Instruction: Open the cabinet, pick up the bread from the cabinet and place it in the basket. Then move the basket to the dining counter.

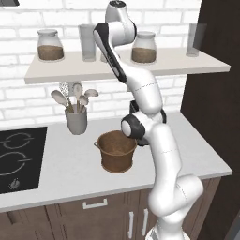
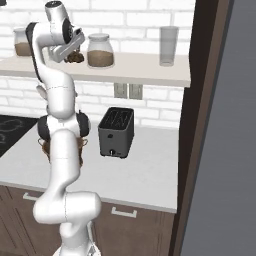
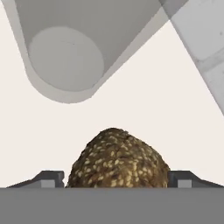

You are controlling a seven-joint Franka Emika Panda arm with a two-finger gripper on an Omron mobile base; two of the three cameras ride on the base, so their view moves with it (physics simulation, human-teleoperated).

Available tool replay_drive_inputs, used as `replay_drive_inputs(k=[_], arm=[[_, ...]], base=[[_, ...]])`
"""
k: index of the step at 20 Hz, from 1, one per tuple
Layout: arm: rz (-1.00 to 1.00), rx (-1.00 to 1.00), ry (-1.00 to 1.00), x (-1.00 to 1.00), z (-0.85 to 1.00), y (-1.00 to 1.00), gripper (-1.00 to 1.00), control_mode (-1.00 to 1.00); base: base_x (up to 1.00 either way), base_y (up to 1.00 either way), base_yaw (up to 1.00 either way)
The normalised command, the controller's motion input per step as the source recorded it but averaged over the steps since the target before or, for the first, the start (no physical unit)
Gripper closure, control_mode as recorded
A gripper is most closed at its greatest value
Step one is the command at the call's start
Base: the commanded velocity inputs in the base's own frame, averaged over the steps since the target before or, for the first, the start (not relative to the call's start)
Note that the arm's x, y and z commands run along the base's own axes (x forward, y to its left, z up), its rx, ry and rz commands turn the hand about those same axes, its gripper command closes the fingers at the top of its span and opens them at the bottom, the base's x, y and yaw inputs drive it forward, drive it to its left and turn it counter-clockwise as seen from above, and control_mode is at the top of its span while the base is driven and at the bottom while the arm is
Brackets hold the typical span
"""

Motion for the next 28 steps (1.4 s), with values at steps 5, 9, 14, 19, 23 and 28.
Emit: replay_drive_inputs(k=[5, 9, 14, 19, 23, 28], arm=[[-0.06, -0.01, 0.0, -0.86, 0.28, 0.22, 1.0, -1.0], [-0.11, 0.0, 0.0, -1.0, 0.35, -0.02, 1.0, -1.0], [-0.05, -0.02, 0.07, -1.0, 0.33, -0.26, 1.0, -1.0], [-0.07, -0.12, 0.39, -0.93, 0.39, -0.27, 1.0, -1.0], [-0.06, -0.24, 0.48, -0.98, 0.04, -0.09, 1.0, -1.0], [-0.05, -0.28, 0.53, -1.0, 0.0, -0.06, 1.0, -1.0]], base=[[0.0, 0.0, 0.0], [0.0, 0.0, 0.0], [0.0, 0.0, 0.0], [0.0, 0.0, 0.0], [0.0, 0.0, 0.0], [0.0, 0.0, 0.0]])
